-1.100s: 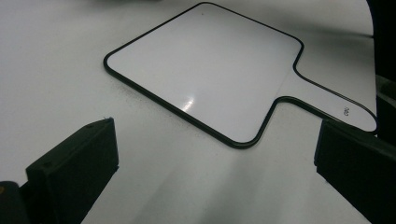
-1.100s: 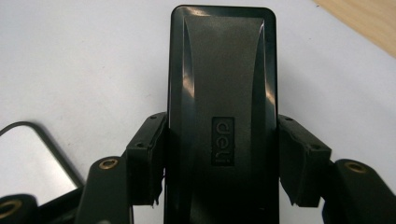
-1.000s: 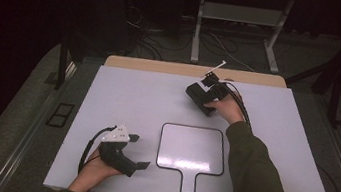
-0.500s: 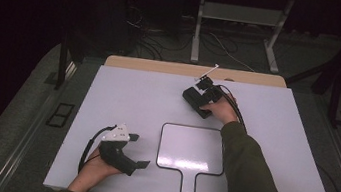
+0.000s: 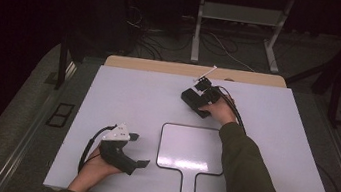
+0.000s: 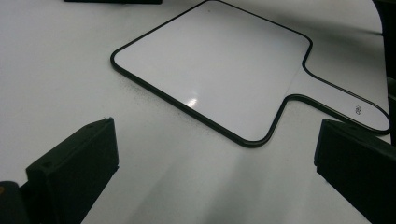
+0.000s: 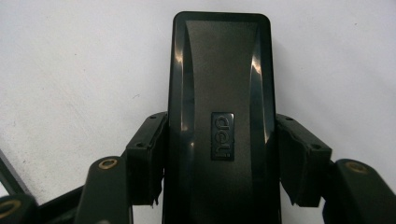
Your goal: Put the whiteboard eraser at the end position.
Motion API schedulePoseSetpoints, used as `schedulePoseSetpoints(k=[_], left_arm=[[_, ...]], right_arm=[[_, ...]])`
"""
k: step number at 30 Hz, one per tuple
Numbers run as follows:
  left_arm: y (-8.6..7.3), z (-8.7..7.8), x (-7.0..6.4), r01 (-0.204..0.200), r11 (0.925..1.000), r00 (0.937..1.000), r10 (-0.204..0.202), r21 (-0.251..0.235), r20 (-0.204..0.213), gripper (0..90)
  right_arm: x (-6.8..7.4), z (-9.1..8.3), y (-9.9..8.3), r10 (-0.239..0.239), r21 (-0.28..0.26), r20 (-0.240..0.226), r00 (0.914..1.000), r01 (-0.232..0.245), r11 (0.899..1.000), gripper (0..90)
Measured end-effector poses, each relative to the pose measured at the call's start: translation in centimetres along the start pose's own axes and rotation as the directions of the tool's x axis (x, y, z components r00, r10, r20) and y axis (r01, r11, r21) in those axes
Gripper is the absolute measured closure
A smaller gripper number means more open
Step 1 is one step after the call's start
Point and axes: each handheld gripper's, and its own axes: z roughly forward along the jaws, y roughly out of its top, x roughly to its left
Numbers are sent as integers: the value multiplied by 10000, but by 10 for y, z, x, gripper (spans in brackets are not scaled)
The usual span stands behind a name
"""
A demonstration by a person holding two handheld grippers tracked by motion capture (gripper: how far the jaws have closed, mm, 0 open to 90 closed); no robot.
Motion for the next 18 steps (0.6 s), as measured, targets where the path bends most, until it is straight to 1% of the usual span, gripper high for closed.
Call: schedulePoseSetpoints(k=[3, 5, 6, 7, 10, 12, 16, 18], left_arm=[[0, 0, 0, 11, 10000, 10000, -11, -3, 2, 0], [0, 0, 0, -11, 10000, 10000, 11, 12, 1, 0], [0, 0, 0, -10, 10000, 10000, 10, 13, 3, 0], [0, 0, 0, -2, 10000, 10000, 2, -1, 8, 0], [0, 0, 0, 3, 10000, 10000, -3, -3, 14, 0], [0, 0, -1, 6, 10000, 10000, -6, -5, 18, 0], [0, -1, 0, 17, 10000, 10000, -17, -30, 19, 0], [0, -1, 1, 77, 9999, 10000, -77, -99, -2, 0]], right_arm=[[0, -1, -1, 19, -84, -19, 10000, -19, 10000, 381], [0, -2, -2, -65, -102, -45, 10000, 65, 9999, 381], [0, -3, -2, -7, -142, -54, 10000, 7, 9999, 380], [-1, -5, -3, -55, -221, -84, 10000, 53, 9997, 369], [-4, -9, -4, 149, -421, -326, 9994, -163, 9990, 309], [-4, -13, -4, 239, -505, -306, 9992, -254, 9984, 297], [-5, -19, -5, 321, -684, -374, 9988, -346, 9971, 244], [-5, -22, -6, 383, -851, -336, 9987, -410, 9955, 223]])
